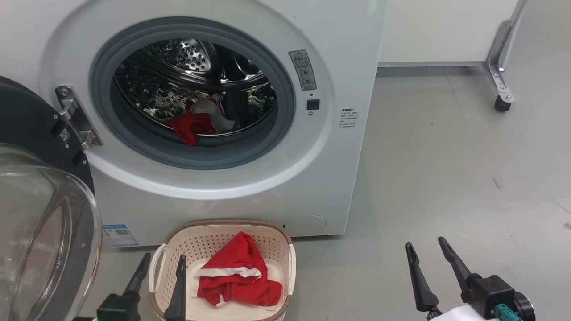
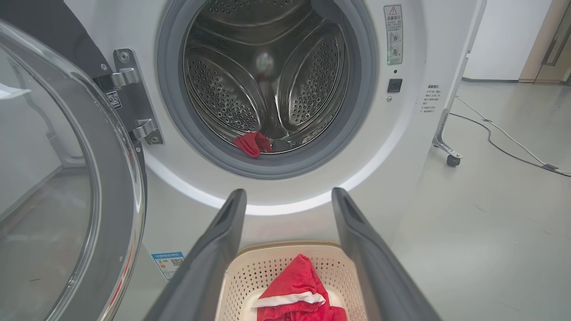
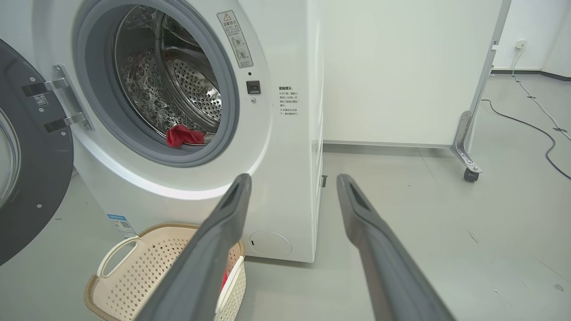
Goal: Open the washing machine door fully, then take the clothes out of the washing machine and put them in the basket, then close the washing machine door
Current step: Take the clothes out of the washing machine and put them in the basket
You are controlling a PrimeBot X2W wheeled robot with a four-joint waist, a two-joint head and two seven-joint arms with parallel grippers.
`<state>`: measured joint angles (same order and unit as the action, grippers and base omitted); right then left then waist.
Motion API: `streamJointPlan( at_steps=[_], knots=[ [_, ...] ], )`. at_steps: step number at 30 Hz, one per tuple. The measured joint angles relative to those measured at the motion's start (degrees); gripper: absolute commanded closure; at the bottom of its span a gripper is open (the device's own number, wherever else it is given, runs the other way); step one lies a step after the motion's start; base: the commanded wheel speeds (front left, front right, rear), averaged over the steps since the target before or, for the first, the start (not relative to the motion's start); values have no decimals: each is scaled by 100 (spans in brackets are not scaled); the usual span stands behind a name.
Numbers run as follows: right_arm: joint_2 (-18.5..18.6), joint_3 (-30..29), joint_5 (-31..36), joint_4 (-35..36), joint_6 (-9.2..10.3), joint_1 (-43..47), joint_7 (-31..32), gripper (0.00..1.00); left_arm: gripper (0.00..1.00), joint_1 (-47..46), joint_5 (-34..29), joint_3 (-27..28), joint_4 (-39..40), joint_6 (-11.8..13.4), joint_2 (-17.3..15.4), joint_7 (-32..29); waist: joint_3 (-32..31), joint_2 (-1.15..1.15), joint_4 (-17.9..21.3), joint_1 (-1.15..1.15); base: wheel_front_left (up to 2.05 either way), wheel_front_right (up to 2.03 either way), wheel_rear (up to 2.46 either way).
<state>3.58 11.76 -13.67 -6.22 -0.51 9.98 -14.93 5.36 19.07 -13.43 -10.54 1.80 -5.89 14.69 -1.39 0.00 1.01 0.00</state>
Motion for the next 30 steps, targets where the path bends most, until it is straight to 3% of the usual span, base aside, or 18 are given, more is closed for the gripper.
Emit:
streamJointPlan(
  at_steps=[30],
  knots=[
    [-35, -10, -9, 153, -90, 112, 0, 0, 0, 469, -70, -152, 845, 145, -5, -160, 62, 0, 39, 0, 0, 0, 0]
  ],
)
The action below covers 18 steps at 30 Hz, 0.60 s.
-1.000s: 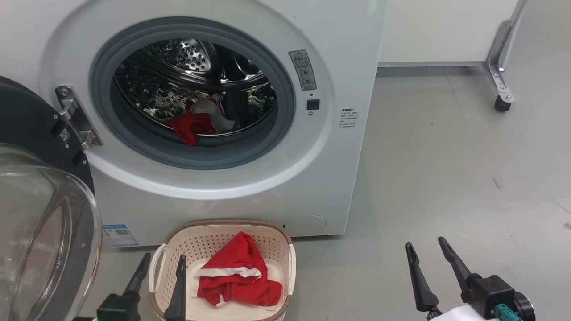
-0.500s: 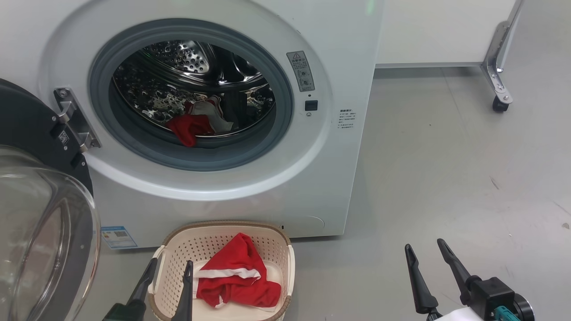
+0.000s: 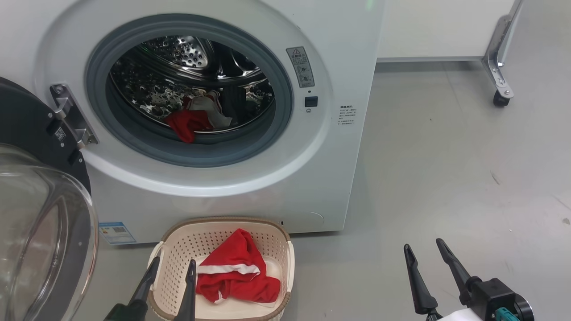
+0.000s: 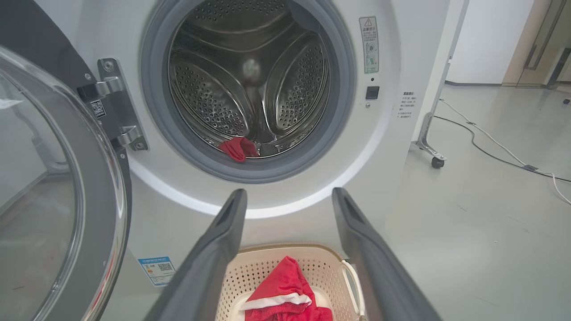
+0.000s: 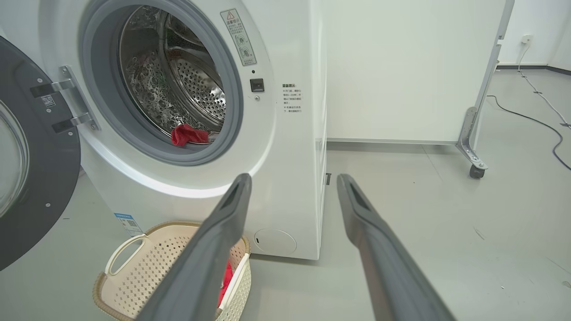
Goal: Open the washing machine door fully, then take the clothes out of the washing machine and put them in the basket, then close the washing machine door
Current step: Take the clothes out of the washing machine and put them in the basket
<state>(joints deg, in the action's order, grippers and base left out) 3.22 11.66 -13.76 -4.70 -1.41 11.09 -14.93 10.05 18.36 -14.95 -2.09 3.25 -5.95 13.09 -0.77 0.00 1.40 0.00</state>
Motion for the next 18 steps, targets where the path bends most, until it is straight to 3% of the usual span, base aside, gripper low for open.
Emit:
streamJointPlan(
  at_steps=[18],
  knots=[
    [-27, 131, 82, 335, -4, -174, 0, 0, 0, -580, 84, -29, 159, -127, -36, -406, 935, 0, 58, 0, 0, 0, 0]
  ],
)
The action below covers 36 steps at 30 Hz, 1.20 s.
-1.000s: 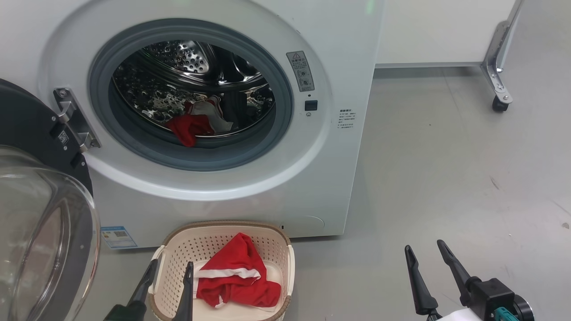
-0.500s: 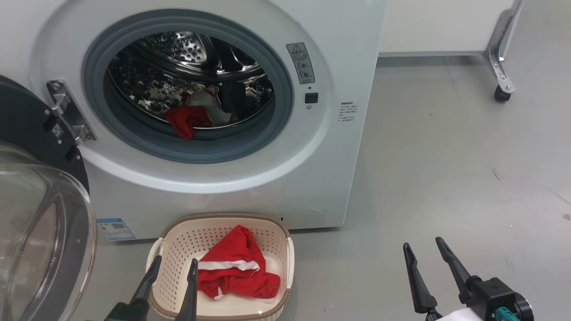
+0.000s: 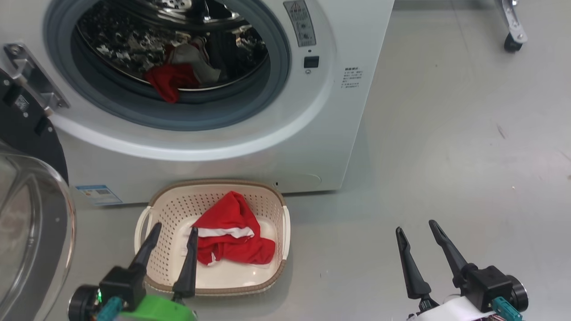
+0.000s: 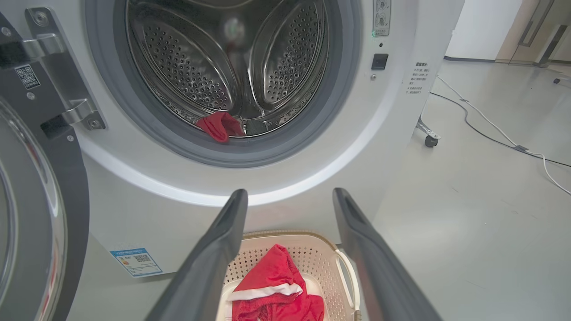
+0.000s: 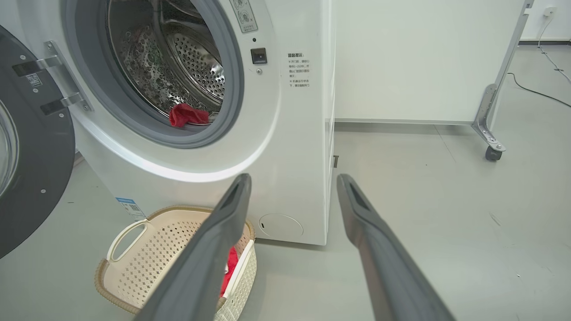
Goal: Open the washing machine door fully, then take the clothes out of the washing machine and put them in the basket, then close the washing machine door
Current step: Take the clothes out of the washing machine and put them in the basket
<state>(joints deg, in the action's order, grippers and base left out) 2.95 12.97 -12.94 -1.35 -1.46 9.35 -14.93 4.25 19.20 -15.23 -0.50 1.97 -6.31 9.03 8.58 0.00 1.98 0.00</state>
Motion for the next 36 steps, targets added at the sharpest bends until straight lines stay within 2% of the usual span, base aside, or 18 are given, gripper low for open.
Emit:
streamJointPlan(
  at_steps=[15, 27, 36],
  knots=[
    [-24, 308, 49, 229, -1, -599, 0, 0, 0, -1784, 302, 171, -509, -318, -113, -792, 1018, 0, 222, 0, 0, 0, 0],
    [-26, 617, -40, 459, 16, -1191, -1, 0, 0, -3314, 449, 415, -1085, -563, -761, -2046, 1816, 0, 624, 0, 0, 0, 0],
    [-24, 933, -407, 678, 166, -1672, -1, 0, 0, -4517, 450, 621, -1230, -662, -1386, -2895, 2433, 0, 967, 0, 0, 0, 0]
  ],
)
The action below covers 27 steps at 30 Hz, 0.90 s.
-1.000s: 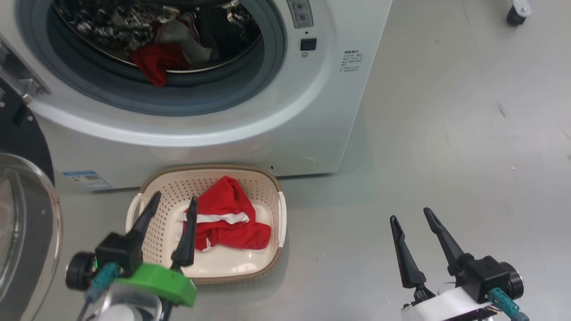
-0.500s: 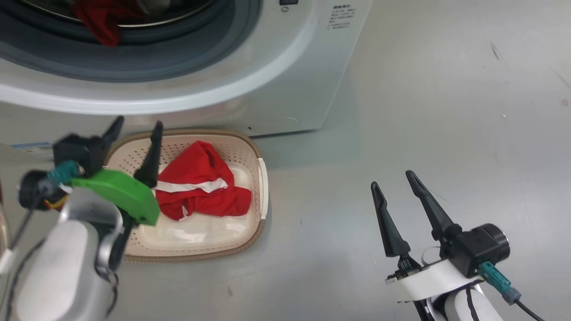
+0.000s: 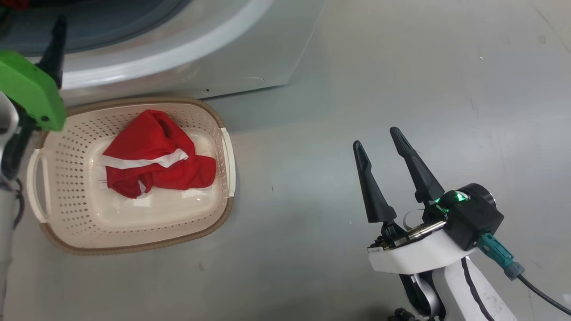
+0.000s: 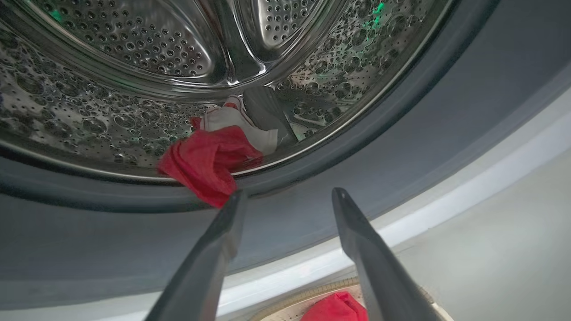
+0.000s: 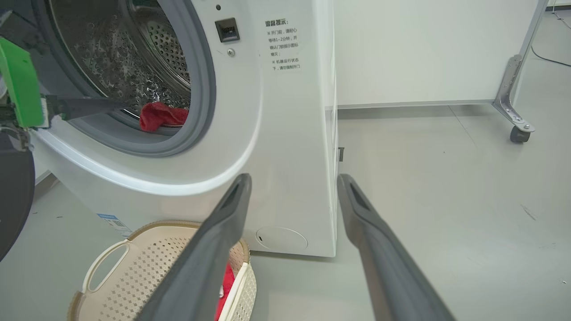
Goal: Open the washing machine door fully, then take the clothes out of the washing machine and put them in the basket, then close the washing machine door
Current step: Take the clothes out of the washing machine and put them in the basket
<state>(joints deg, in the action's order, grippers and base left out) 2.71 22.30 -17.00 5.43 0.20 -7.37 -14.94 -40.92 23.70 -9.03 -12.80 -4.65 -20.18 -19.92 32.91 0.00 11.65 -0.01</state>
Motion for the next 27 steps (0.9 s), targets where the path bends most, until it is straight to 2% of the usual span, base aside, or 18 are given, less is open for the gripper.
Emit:
streamJointPlan(
  at_steps=[10, 15, 19, 27],
  knots=[
    [1, 245, -294, 71, 176, -464, 0, 0, 0, -928, -172, -19, -266, -88, -494, -492, 563, 0, 336, 0, 0, 0, 0],
    [1, 360, -443, 70, 288, -634, 0, 0, 0, -1387, -461, -75, -449, -148, -931, -706, 780, 0, 581, 0, 0, 0, 0],
    [1, 404, -497, 65, 305, -657, 0, 0, 0, -1650, -592, -158, -541, -172, -1181, -790, 883, 0, 712, 0, 0, 0, 0],
    [0, 534, -613, 64, 400, -748, 0, 0, 0, -2023, -623, -207, -757, -221, -1362, -951, 1011, 0, 856, 0, 0, 0, 0]
  ],
)
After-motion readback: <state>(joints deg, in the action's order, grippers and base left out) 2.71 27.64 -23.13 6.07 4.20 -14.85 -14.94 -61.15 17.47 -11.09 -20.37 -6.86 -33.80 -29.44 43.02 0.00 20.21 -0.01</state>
